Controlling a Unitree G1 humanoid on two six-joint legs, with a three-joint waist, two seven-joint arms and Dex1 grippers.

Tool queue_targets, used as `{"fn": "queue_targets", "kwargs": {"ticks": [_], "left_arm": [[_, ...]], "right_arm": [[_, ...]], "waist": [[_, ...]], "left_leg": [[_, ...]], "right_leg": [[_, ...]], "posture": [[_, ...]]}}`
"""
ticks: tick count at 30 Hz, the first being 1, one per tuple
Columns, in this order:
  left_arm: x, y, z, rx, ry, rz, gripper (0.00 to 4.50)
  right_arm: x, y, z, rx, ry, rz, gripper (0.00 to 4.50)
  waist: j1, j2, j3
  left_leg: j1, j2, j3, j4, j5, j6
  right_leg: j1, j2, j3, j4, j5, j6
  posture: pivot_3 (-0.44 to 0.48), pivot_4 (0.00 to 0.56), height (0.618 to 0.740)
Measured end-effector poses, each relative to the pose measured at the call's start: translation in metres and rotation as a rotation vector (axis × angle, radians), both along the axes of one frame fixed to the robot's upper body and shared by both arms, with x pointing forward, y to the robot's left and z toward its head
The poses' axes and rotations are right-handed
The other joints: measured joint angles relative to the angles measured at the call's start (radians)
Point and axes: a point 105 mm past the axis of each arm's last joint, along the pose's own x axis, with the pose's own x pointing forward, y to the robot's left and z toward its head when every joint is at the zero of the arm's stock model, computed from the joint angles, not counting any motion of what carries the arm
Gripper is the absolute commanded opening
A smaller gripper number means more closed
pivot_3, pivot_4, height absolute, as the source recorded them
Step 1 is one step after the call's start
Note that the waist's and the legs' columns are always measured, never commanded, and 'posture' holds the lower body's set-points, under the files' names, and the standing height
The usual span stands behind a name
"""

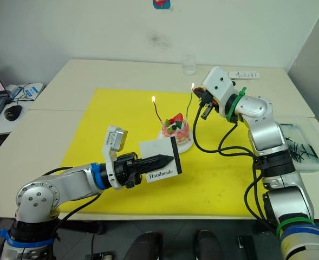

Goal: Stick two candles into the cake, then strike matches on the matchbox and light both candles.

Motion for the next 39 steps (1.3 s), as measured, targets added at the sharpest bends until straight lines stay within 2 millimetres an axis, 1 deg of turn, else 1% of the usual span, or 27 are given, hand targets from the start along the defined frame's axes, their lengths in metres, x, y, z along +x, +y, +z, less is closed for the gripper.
{"fn": "queue_targets", "kwargs": {"ticks": [12, 17, 21, 25, 27, 28, 32, 36, 39], "left_arm": [[0.002, 0.001, 0.0, 0.006, -0.006, 0.004, 0.0], [0.001, 0.0, 0.001, -0.002, -0.009, -0.007, 0.0], [0.0, 0.0, 0.001, 0.003, -0.014, -0.014, 0.0], [-0.003, -0.001, -0.002, 0.032, -0.035, -0.031, 0.0], [-0.005, -0.001, -0.004, 0.062, -0.063, -0.041, 0.0], [-0.006, -0.003, -0.004, 0.08, -0.091, -0.044, 0.0], [-0.01, -0.011, -0.003, 0.132, -0.22, -0.056, 0.0], [-0.011, -0.022, -0.002, 0.174, -0.358, -0.066, 0.0], [-0.008, -0.025, -0.005, 0.209, -0.43, -0.059, 0.0]], "right_arm": [[0.002, -0.006, 0.0, -0.011, -0.002, -0.017, 0.03], [0.002, -0.015, -0.001, -0.022, -0.002, -0.043, 0.03], [-0.002, -0.024, -0.009, -0.019, 0.018, -0.073, 0.03], [-0.012, -0.047, -0.024, -0.046, 0.058, -0.132, 0.03], [-0.019, -0.063, -0.031, -0.054, 0.084, -0.172, 0.03], [-0.024, -0.074, -0.035, -0.055, 0.102, -0.203, 0.03], [-0.036, -0.101, -0.042, -0.042, 0.142, -0.302, 0.03], [-0.051, -0.137, -0.05, -0.055, 0.167, -0.437, 0.03], [-0.06, -0.167, -0.058, -0.069, 0.171, -0.562, 0.03]], "waist": [[0.0, 0.0, 0.0], [0.0, 0.0, 0.0], [0.0, 0.0, 0.0], [0.002, 0.0, 0.0], [0.003, 0.0, 0.0], [0.003, 0.0, 0.0], [0.003, 0.0, 0.0], [0.004, 0.0, 0.0], [0.004, 0.0, 0.0]], "left_leg": [[0.0, 0.0, 0.0, 0.0, 0.0, 0.0], [0.0, 0.0, 0.0, 0.0, 0.0, 0.0], [-0.001, 0.0, 0.0, 0.0, 0.0, 0.0], [-0.002, -0.001, 0.0, 0.0, 0.0, 0.0], [-0.002, -0.001, 0.001, 0.0, 0.0, 0.0], [-0.002, -0.001, 0.001, -0.001, 0.0, 0.0], [-0.001, -0.001, 0.001, 0.0, 0.0, 0.0], [-0.001, 0.0, 0.001, -0.001, 0.0, 0.0], [-0.001, -0.001, 0.002, 0.0, 0.0, 0.0]], "right_leg": [[0.0, 0.0, 0.0, 0.0, 0.0, 0.0], [0.0, 0.0, 0.0, 0.0, 0.0, 0.0], [-0.001, 0.0, 0.0, 0.0, 0.0, 0.0], [-0.001, 0.0, 0.0, 0.0, 0.0, 0.0], [-0.001, 0.0, 0.0, -0.001, 0.0, 0.0], [-0.001, 0.0, 0.0, -0.001, 0.0, 0.0], [-0.002, 0.0, 0.001, -0.001, 0.0, 0.0], [-0.001, 0.0, 0.0, -0.001, -0.001, -0.001], [-0.002, 0.0, 0.001, -0.001, -0.001, -0.001]], "posture": [[0.0, 0.15, 0.74], [0.0, 0.15, 0.74], [0.0, 0.15, 0.74], [0.0, 0.15, 0.74], [0.0, 0.15, 0.74], [0.0, 0.15, 0.74], [0.0, 0.15, 0.74], [0.0, 0.15, 0.74], [0.0, 0.15, 0.74]]}}
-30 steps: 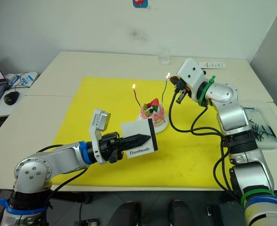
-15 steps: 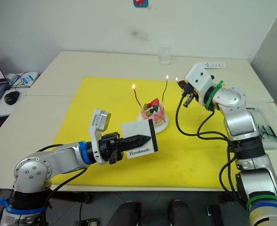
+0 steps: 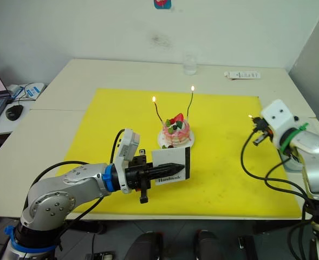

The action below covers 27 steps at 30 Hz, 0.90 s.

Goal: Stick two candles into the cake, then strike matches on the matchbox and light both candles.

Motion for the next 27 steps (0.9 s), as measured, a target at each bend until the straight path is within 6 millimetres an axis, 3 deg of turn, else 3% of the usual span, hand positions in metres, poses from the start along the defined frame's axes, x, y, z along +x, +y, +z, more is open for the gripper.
{"fn": "queue_targets", "kwargs": {"ticks": [3, 7, 12, 15, 25, 27], "left_arm": [[0.0, -0.006, -0.002, -0.013, -0.032, 0.001, 0.0], [-0.001, -0.011, -0.004, -0.017, -0.062, -0.009, 0.0], [-0.003, -0.016, -0.006, -0.017, -0.072, -0.031, 0.0], [-0.002, -0.015, -0.007, -0.012, -0.073, -0.028, 0.0], [0.0, -0.011, -0.008, -0.022, -0.052, -0.003, 0.0], [-0.001, -0.011, -0.009, -0.015, -0.042, -0.008, 0.0]], "right_arm": [[-0.011, -0.04, -0.004, -0.009, -0.016, -0.194, 0.03], [-0.018, -0.077, -0.009, 0.021, -0.013, -0.388, 0.03], [-0.019, -0.097, -0.025, 0.088, 0.042, -0.507, 0.03], [-0.019, -0.1, -0.03, 0.114, 0.059, -0.524, 0.6], [-0.014, -0.098, -0.024, 0.115, 0.02, -0.496, 4.23], [-0.014, -0.097, -0.021, 0.107, 0.004, -0.488, 4.46]], "waist": [[-0.001, 0.0, 0.0], [-0.003, 0.0, 0.0], [-0.004, 0.001, 0.0], [-0.004, 0.001, 0.0], [-0.004, 0.001, 0.0], [-0.004, 0.001, 0.0]], "left_leg": [[0.0, 0.0, 0.001, 0.0, 0.0, 0.0], [0.0, 0.0, 0.001, 0.001, 0.0, 0.0], [0.001, 0.0, 0.001, 0.001, 0.0, 0.0], [0.0, -0.001, 0.0, 0.001, 0.0, 0.0], [0.0, -0.001, 0.0, 0.001, 0.0, 0.0], [0.0, -0.001, 0.0, 0.001, 0.0, 0.0]], "right_leg": [[0.0, 0.0, 0.0, 0.0, 0.0, 0.0], [0.0, 0.0, 0.001, 0.0, 0.0, 0.0], [0.0, 0.002, 0.001, 0.001, 0.0, 0.001], [0.0, 0.002, 0.001, 0.0, 0.001, 0.002], [0.0, 0.002, 0.0, 0.0, 0.001, 0.003], [0.0, 0.002, 0.0, 0.0, 0.001, 0.003]], "posture": [[0.0, 0.15, 0.74], [0.0, 0.15, 0.74], [0.0, 0.15, 0.74], [0.0, 0.15, 0.74], [0.0, 0.15, 0.74], [0.0, 0.15, 0.74]]}}
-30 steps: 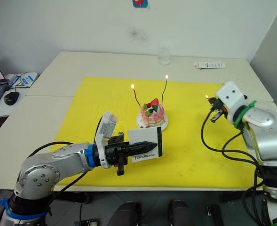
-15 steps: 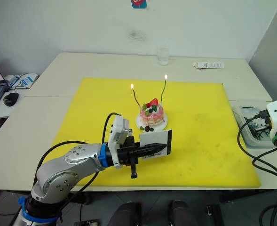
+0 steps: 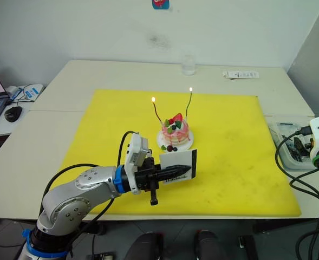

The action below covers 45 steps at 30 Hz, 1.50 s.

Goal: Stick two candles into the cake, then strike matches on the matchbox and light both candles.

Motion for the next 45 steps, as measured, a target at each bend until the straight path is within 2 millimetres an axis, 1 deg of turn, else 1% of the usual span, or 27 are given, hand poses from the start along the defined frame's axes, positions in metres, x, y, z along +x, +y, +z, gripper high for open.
{"fn": "queue_targets", "kwargs": {"ticks": [3, 4, 6, 7, 9, 11, 12, 14, 16, 17, 19, 22, 26, 27, 30, 32, 34, 38, 42, 44, 45], "left_arm": [[-0.001, 0.001, -0.003, 0.015, 0.031, -0.01, 0.0], [-0.002, 0.001, -0.005, 0.016, 0.057, -0.017, 0.0], [-0.003, 0.004, -0.009, 0.024, 0.131, -0.024, 0.0], [-0.003, 0.006, -0.011, 0.016, 0.187, -0.026, 0.0], [-0.003, 0.01, -0.017, 0.008, 0.3, -0.027, 0.0], [0.0, 0.013, -0.024, 0.003, 0.393, -0.002, 0.0], [0.002, 0.014, -0.027, 0.0, 0.441, 0.013, 0.0], [0.009, 0.016, -0.035, -0.012, 0.539, 0.062, 0.0], [0.017, 0.015, -0.044, -0.022, 0.625, 0.118, 0.0], [0.021, 0.013, -0.046, -0.037, 0.661, 0.134, 0.0], [0.029, 0.01, -0.048, -0.053, 0.718, 0.168, 0.0], [0.037, 0.006, -0.055, -0.058, 0.799, 0.215, 0.0], [0.043, 0.004, -0.07, -0.042, 0.93, 0.298, 0.0], [0.043, 0.005, -0.072, -0.035, 0.948, 0.311, 0.0], [0.041, 0.008, -0.073, -0.014, 0.974, 0.33, 0.0], [0.04, 0.011, -0.074, -0.001, 0.989, 0.339, 0.58], [0.038, 0.013, -0.076, 0.017, 0.995, 0.344, 1.05], [0.039, 0.02, -0.073, 0.015, 0.997, 0.354, 2.35], [0.04, 0.03, -0.069, 0.019, 0.978, 0.368, 3.59], [0.041, 0.04, -0.064, 0.024, 0.958, 0.384, 4.25], [0.043, 0.047, -0.061, 0.025, 0.946, 0.403, 4.49]], "right_arm": [[0.001, 0.003, 0.008, -0.028, -0.033, 0.021, 4.46], [0.003, 0.008, 0.013, -0.037, -0.052, 0.046, 4.46], [0.008, 0.027, 0.025, -0.066, -0.08, 0.147, 4.46], [0.009, 0.04, 0.028, -0.083, -0.076, 0.219, 4.46], [0.011, 0.075, 0.03, -0.116, -0.05, 0.401, 4.46], [0.006, 0.111, 0.025, -0.104, -0.006, 0.591, 4.46], [0.001, 0.127, 0.021, -0.082, 0.022, 0.684, 4.46], [-0.016, 0.162, 0.011, -0.009, 0.086, 0.881, 4.46], [-0.035, 0.187, 0.007, 0.056, 0.14, 1.042, 4.46], [-0.043, 0.196, 0.006, 0.071, 0.164, 1.107, 4.46], [-0.056, 0.208, 0.004, 0.062, 0.22, 1.208, 4.46], [-0.065, 0.215, 0.0, 0.058, 0.266, 1.279, 4.46], [-0.066, 0.221, 0.0, 0.052, 0.268, 1.316, 4.46], [-0.065, 0.222, 0.001, 0.048, 0.264, 1.319, 4.46], [-0.064, 0.225, 0.003, 0.049, 0.246, 1.326, 4.46], [-0.062, 0.225, 0.001, 0.054, 0.241, 1.322, 4.5], [-0.06, 0.226, 0.001, 0.063, 0.231, 1.313, 4.5], [-0.058, 0.231, 0.003, 0.061, 0.209, 1.328, 4.5], [-0.054, 0.229, -0.001, 0.063, 0.205, 1.319, 4.5], [-0.051, 0.227, -0.003, 0.057, 0.201, 1.307, 4.5], [-0.049, 0.225, -0.004, 0.058, 0.2, 1.301, 4.5]], "waist": [[0.0, 0.0, 0.0], [-0.001, 0.0, 0.0], [-0.004, 0.0, 0.0], [-0.004, 0.0, 0.0], [-0.004, 0.0, 0.0], [-0.003, 0.0, 0.0], [-0.002, 0.0, 0.0], [-0.001, 0.0, 0.0], [0.003, 0.0, 0.0], [0.005, 0.0, 0.0], [0.005, -0.001, 0.0], [0.004, -0.001, 0.0], [0.001, -0.001, 0.0], [0.001, -0.001, 0.0], [0.001, -0.001, 0.0], [0.001, -0.001, 0.0], [0.001, -0.001, 0.0], [0.002, -0.001, 0.0], [0.002, -0.001, 0.0], [0.0, -0.001, 0.0], [-0.001, -0.001, 0.0]], "left_leg": [[0.0, 0.0, 0.0, 0.0, 0.0, 0.0], [0.0, 0.0, 0.0, 0.0, 0.0, 0.0], [0.001, 0.001, 0.0, 0.0, 0.0, 0.0], [0.001, 0.001, -0.001, 0.0, 0.0, 0.0], [0.001, 0.002, -0.003, 0.0, 0.0, 0.0], [0.001, 0.002, -0.004, 0.0, 0.0, 0.0], [0.001, 0.002, -0.004, 0.0, 0.0, 0.0], [0.0, 0.002, -0.004, 0.0, 0.0, 0.0], [0.0, 0.001, -0.004, 0.0, 0.0, 0.0], [0.0, 0.0, -0.004, 0.001, 0.0, 0.0], [0.001, 0.0, -0.003, 0.002, 0.0, 0.0], [0.002, -0.001, -0.003, 0.002, 0.0, 0.0], [0.003, 0.0, -0.003, 0.002, 0.0, 0.0], [0.003, 0.001, -0.003, 0.002, 0.0, 0.0], [0.003, 0.001, -0.005, 0.001, 0.0, 0.0], [0.003, 0.001, -0.004, 0.001, 0.0, 0.0], [0.003, 0.001, -0.004, 0.001, 0.0, 0.0], [0.003, 0.001, -0.004, 0.001, 0.0, 0.0], [0.004, 0.001, -0.003, 0.001, 0.0, 0.0], [0.005, 0.001, -0.003, 0.001, 0.0, 0.0], [0.005, 0.002, -0.003, 0.001, 0.0, 0.0]], "right_leg": [[0.0, 0.0, 0.0, 0.0, 0.0, 0.0], [0.0, 0.0, 0.0, 0.0, 0.0, 0.0], [0.0, 0.001, 0.0, 0.0, 0.0, 0.0], [0.0, 0.001, 0.0, 0.001, 0.0, 0.0], [0.0, 0.002, -0.002, 0.001, 0.0, 0.0], [0.001, 0.002, -0.002, 0.001, 0.0, 0.0], [0.001, 0.002, -0.002, 0.001, 0.0, 0.0], [0.001, 0.001, -0.002, 0.0, 0.0, 0.001], [0.002, -0.001, -0.003, 0.0, 0.0, 0.001], [0.002, -0.002, -0.003, 0.0, 0.0, 0.002], [0.004, -0.002, -0.003, -0.001, 0.001, 0.004], [0.004, -0.003, -0.002, -0.001, 0.0, 0.002], [0.004, -0.005, -0.001, 0.001, 0.001, 0.002], [0.004, -0.004, -0.001, 0.001, 0.002, 0.003], [0.004, -0.003, -0.003, 0.001, 0.001, 0.001], [0.004, -0.003, -0.002, 0.001, 0.0, 0.0], [0.004, -0.003, -0.002, 0.001, 0.0, 0.0], [0.004, -0.003, -0.002, 0.001, 0.0, 0.0], [0.004, -0.004, -0.002, 0.001, 0.0, -0.002], [0.004, -0.003, -0.002, 0.001, 0.0, -0.003], [0.004, -0.003, -0.002, 0.001, 0.0, -0.003]], "posture": [[0.0, 0.15, 0.74], [0.0, 0.15, 0.74], [0.0, 0.15, 0.74], [0.0, 0.15, 0.74], [0.0, 0.15, 0.74], [0.0, 0.15, 0.74], [0.0, 0.15, 0.74], [0.0, 0.15, 0.74], [0.0, 0.15, 0.74], [0.0, 0.15, 0.74], [0.0, 0.15, 0.74], [0.0, 0.15, 0.74], [0.0, 0.15, 0.74], [0.0, 0.15, 0.74], [0.0, 0.15, 0.74], [0.0, 0.15, 0.74], [0.0, 0.15, 0.74], [0.0, 0.15, 0.74], [0.0, 0.15, 0.74], [0.0, 0.15, 0.74], [0.0, 0.15, 0.74]]}}
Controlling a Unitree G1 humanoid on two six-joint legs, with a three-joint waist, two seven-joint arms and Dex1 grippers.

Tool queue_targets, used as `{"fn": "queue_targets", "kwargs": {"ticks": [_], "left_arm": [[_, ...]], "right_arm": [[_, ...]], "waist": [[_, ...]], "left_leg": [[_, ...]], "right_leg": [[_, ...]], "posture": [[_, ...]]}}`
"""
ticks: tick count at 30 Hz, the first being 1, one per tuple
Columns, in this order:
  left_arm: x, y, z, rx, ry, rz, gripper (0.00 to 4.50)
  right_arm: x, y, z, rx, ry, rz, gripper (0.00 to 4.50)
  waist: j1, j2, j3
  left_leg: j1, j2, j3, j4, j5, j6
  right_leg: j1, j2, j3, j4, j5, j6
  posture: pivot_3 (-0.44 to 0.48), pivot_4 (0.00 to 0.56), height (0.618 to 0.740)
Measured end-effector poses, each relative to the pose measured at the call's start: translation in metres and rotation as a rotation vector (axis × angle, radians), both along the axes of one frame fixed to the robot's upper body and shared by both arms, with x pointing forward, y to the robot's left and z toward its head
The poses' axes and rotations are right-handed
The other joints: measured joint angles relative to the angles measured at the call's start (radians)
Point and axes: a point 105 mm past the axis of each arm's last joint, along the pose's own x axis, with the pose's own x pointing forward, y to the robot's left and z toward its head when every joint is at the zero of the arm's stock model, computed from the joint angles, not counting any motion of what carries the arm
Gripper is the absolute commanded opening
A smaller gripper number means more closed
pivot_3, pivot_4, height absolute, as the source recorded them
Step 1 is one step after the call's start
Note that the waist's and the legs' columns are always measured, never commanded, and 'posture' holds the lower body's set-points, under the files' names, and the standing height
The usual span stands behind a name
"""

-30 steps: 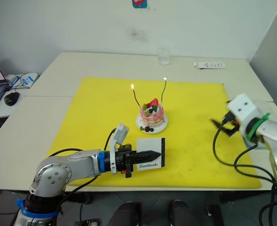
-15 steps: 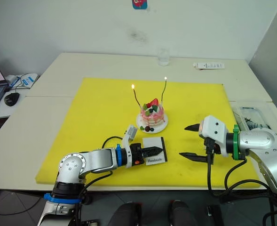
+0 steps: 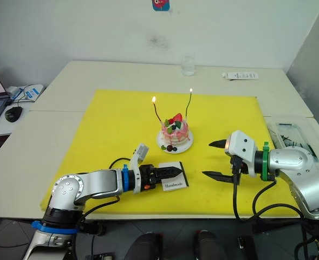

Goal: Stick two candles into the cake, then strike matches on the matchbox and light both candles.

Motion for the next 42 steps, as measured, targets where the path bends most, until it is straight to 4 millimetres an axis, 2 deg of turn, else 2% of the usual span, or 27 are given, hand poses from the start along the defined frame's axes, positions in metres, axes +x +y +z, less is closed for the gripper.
{"fn": "queue_targets", "kwargs": {"ticks": [7, 9, 11, 13, 15, 17, 19, 22, 25, 31, 36, 42], "left_arm": [[-0.004, 0.053, 0.009, 0.155, -0.092, 0.064, 4.49], [-0.002, 0.074, 0.018, 0.295, -0.25, 0.054, 4.49], [0.006, 0.099, 0.038, 0.407, -0.455, 0.062, 4.49], [0.012, 0.114, 0.058, 0.487, -0.679, 0.035, 4.49], [0.016, 0.126, 0.063, 0.58, -0.823, -0.004, 4.49], [0.021, 0.137, 0.058, 0.649, -0.879, -0.005, 4.49], [0.028, 0.148, 0.051, 0.699, -0.905, 0.029, 4.49], [0.038, 0.154, 0.045, 0.715, -0.921, 0.079, 4.49], [0.045, 0.151, 0.043, 0.717, -0.946, 0.086, 4.49], [0.05, 0.147, 0.038, 0.725, -0.965, 0.067, 4.49], [0.055, 0.142, 0.037, 0.714, -0.975, 0.072, 4.49], [0.059, 0.136, 0.037, 0.725, -0.994, 0.069, 4.49]], "right_arm": [[0.007, -0.01, -0.008, -0.002, 0.006, -0.01, 4.5], [0.007, -0.015, -0.009, -0.003, 0.018, -0.011, 4.5], [0.007, -0.021, -0.009, 0.019, 0.037, -0.022, 4.5], [0.007, -0.028, -0.005, 0.058, 0.051, -0.037, 4.5], [0.009, -0.039, 0.0, 0.083, 0.039, -0.078, 4.5], [0.011, -0.048, 0.002, 0.1, 0.029, -0.132, 4.5], [0.012, -0.06, -0.006, 0.103, 0.038, -0.204, 4.5], [0.009, -0.073, -0.02, 0.111, 0.073, -0.283, 4.5], [-0.002, -0.078, -0.031, 0.111, 0.105, -0.331, 4.5], [-0.022, -0.075, -0.043, 0.15, 0.144, -0.39, 4.5], [-0.033, -0.079, -0.055, 0.215, 0.134, -0.509, 4.5], [-0.037, -0.075, -0.067, 0.236, 0.111, -0.552, 4.5]], "waist": [[0.0, 0.0, 0.0], [0.0, 0.0, 0.0], [0.002, 0.001, 0.001], [0.004, 0.002, 0.001], [0.006, 0.002, 0.001], [0.011, 0.002, 0.001], [0.017, 0.001, 0.001], [0.025, 0.001, 0.001], [0.026, 0.001, 0.001], [0.024, 0.001, 0.001], [0.025, 0.0, 0.0], [0.023, 0.0, 0.0]], "left_leg": [[0.0, 0.0, 0.0, -0.001, 0.0, 0.0], [-0.001, 0.0, 0.001, -0.002, 0.0, 0.0], [-0.002, -0.001, 0.003, -0.003, 0.0, -0.001], [-0.003, -0.001, 0.005, -0.004, 0.0, -0.001], [-0.003, -0.001, 0.007, -0.004, -0.001, -0.002], [-0.005, -0.001, 0.007, -0.004, -0.001, -0.002], [-0.006, -0.001, 0.007, -0.004, -0.001, -0.002], [-0.01, 0.0, 0.007, -0.004, -0.001, -0.001], [-0.01, 0.0, 0.006, -0.004, -0.001, -0.001], [-0.01, 0.002, 0.006, -0.003, -0.001, -0.001], [-0.01, 0.001, 0.004, -0.001, -0.001, -0.001], [-0.009, 0.001, 0.006, 0.0, -0.001, -0.001]], "right_leg": [[0.0, 0.0, -0.001, 0.0, -0.003, -0.005], [-0.003, 0.001, 0.0, 0.0, -0.003, -0.006], [-0.004, 0.0, 0.0, -0.001, -0.004, -0.007], [-0.005, -0.003, 0.0, -0.002, -0.004, -0.008], [-0.005, -0.005, 0.001, -0.003, -0.005, -0.008], [-0.007, -0.006, 0.001, -0.004, -0.005, -0.008], [-0.008, -0.006, 0.0, -0.003, -0.005, -0.008], [-0.011, -0.005, 0.0, -0.002, -0.004, -0.006], [-0.011, -0.004, 0.0, -0.002, 0.0, 0.0], [-0.011, -0.002, 0.0, -0.001, 0.0, 0.002], [-0.01, -0.002, 0.0, -0.001, 0.0, 0.002], [-0.01, -0.002, 0.001, -0.001, 0.0, 0.001]], "posture": [[0.0, 0.15, 0.74], [0.0, 0.15, 0.74], [0.0, 0.15, 0.74], [0.0, 0.15, 0.74], [0.0, 0.15, 0.74], [0.0, 0.15, 0.74], [0.0, 0.15, 0.74], [0.0, 0.15, 0.74], [0.0, 0.15, 0.74], [0.0, 0.15, 0.74], [0.0, 0.15, 0.74], [0.0, 0.15, 0.74]]}}
